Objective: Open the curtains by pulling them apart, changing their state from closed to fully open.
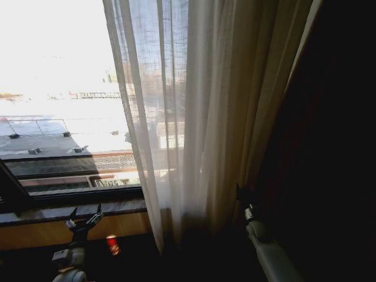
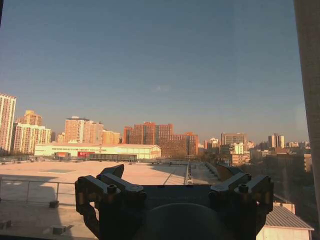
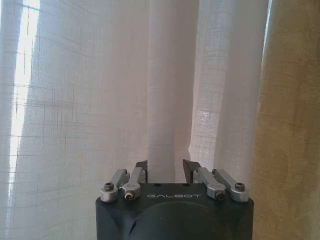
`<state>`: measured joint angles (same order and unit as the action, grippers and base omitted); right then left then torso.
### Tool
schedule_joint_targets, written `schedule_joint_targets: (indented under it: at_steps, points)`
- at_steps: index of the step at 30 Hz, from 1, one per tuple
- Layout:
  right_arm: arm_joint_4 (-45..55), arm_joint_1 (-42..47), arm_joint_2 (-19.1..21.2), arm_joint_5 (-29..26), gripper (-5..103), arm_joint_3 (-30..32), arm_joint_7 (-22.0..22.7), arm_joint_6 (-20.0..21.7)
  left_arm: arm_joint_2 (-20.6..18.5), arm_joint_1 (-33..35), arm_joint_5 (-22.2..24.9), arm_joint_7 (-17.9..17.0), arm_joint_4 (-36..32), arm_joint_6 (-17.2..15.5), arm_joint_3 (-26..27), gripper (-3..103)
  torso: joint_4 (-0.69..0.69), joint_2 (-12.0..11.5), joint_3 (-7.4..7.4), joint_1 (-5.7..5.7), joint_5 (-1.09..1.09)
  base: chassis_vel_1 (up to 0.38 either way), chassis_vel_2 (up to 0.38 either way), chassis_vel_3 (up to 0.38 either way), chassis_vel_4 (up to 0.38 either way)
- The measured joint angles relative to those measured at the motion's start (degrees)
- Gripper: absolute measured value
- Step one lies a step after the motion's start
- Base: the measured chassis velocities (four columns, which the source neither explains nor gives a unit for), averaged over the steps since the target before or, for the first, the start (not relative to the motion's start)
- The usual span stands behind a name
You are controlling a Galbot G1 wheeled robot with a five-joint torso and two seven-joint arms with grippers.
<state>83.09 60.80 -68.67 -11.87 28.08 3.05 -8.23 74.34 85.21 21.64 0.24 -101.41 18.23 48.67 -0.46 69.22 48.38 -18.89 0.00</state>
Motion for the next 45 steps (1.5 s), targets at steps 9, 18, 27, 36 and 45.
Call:
schedule_joint_targets:
  at_steps: [9,18,27,36,45]
  points:
    - [5.1,5.1,2.0,-2.8,66,1.0,-5.0,0.4,0.0,0.0,0.0,0.0,0.0,0.0,0.0,100,0.00,0.0,0.00,0.00,-0.01,0.000,0.000,0.000,0.000]
    - [7.5,7.2,1.3,-2.5,97,1.7,-5.5,0.2,0.0,0.0,0.0,0.0,0.0,0.0,0.0,100,0.01,0.0,0.00,0.00,0.00,0.000,0.000,0.000,0.000]
    - [8.4,8.2,1.4,-1.5,100,1.8,-5.8,-0.3,0.0,0.0,0.0,0.0,0.0,0.0,0.0,100,0.00,0.0,0.00,0.00,0.00,0.060,0.052,-0.046,-0.061]
    - [8.6,9.0,1.3,-0.1,100,2.4,-7.8,-1.6,0.0,0.0,0.0,0.0,0.0,0.0,0.0,100,0.00,0.0,0.00,0.00,-0.01,0.204,0.214,-0.210,-0.239]
    - [9.0,9.2,1.2,-0.2,100,2.5,-8.0,-1.7,0.0,0.0,0.0,0.0,0.0,0.0,0.0,100,0.01,0.0,0.00,0.00,-0.01,0.322,0.315,-0.329,-0.310]
